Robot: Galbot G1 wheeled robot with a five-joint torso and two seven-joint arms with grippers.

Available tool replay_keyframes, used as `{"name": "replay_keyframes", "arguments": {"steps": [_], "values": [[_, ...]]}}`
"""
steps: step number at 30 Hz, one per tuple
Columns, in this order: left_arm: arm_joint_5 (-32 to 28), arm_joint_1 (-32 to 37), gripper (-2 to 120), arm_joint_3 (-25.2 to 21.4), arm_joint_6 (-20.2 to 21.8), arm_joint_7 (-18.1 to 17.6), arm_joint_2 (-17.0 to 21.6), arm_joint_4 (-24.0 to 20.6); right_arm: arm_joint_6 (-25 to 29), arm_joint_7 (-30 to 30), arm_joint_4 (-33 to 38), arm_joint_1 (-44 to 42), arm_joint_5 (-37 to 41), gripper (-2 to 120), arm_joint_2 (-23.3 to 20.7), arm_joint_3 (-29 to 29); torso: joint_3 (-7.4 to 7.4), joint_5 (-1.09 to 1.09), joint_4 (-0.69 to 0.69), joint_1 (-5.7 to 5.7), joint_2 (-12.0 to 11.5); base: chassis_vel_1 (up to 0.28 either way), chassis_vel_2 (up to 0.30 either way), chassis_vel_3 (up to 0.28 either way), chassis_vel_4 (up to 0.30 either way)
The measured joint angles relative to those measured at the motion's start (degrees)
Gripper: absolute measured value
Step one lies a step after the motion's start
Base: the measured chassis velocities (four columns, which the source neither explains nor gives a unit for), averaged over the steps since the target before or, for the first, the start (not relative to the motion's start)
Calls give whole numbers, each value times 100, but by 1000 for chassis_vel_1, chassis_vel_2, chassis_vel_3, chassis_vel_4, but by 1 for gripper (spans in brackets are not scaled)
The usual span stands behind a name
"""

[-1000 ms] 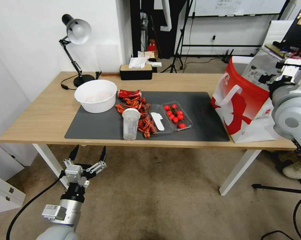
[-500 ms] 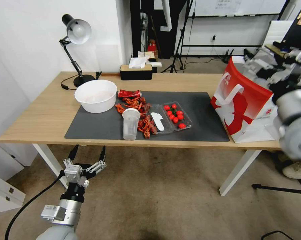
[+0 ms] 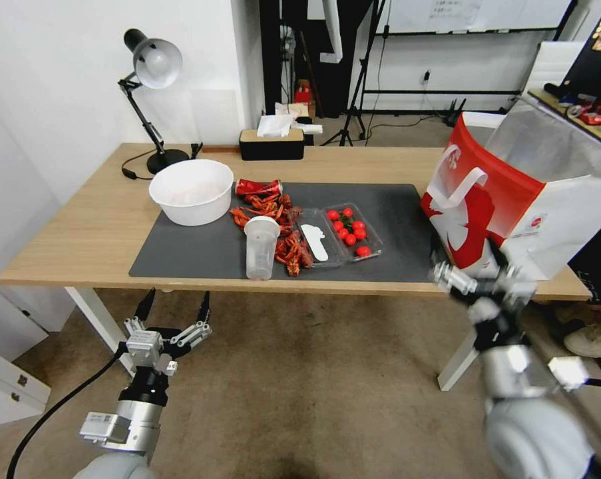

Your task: Pick up the trash from the table and place it into the takeout bag.

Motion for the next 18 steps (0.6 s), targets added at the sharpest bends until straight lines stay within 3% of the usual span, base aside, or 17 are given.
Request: {"name": "replay_keyframes", "arguments": {"steps": [5,18], "values": [[15,5,100,21,-11,22,-22,45,340,-195,-541,-191,78,100,56,-28,0,1,-1,0,0,0,0,0,0],[16,11,100,32,-14,13,-35,51,314,-256,-706,-283,243,100,101,-121,0,0,0,1,0,0,0,0,0]]}}
